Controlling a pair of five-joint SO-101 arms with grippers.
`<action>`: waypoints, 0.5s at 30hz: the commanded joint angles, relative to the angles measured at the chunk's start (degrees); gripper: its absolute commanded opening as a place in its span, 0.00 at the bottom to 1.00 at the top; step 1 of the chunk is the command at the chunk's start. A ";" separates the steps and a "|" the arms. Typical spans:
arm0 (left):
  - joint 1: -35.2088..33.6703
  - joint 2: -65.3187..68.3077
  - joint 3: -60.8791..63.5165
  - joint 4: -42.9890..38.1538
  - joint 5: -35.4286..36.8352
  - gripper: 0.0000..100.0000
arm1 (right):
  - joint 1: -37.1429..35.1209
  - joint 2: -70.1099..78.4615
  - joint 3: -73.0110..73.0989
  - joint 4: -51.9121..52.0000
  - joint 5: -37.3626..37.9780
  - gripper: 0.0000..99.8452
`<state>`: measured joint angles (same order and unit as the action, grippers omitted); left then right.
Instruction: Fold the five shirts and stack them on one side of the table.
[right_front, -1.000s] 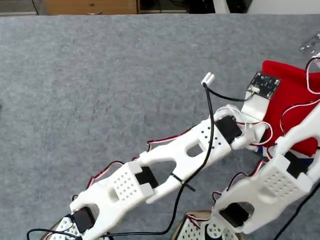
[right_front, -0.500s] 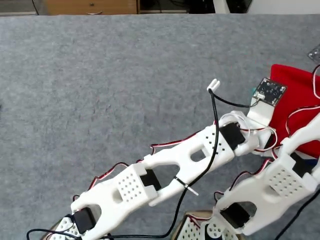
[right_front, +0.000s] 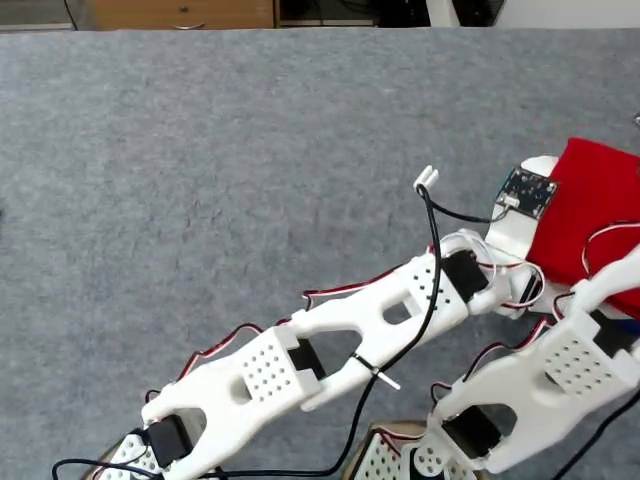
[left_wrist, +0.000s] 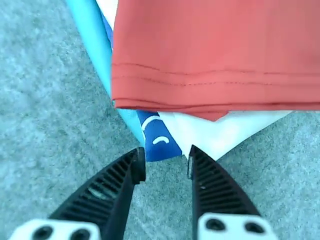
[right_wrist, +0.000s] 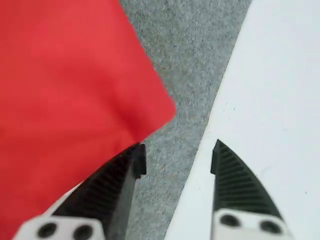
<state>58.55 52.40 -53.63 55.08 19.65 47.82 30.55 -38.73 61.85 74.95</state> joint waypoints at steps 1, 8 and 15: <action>0.62 -1.10 -2.11 0.18 0.44 0.15 | 1.19 -1.27 -0.84 -1.23 0.26 0.22; -0.53 -1.10 -9.14 8.26 0.35 0.15 | 0.66 -1.27 -0.75 -1.23 0.26 0.21; -6.77 -0.66 -25.67 20.84 0.35 0.11 | -3.30 -5.14 -0.84 8.88 0.18 0.18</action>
<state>55.30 52.40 -70.33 71.69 19.65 47.03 30.29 -38.73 66.15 74.95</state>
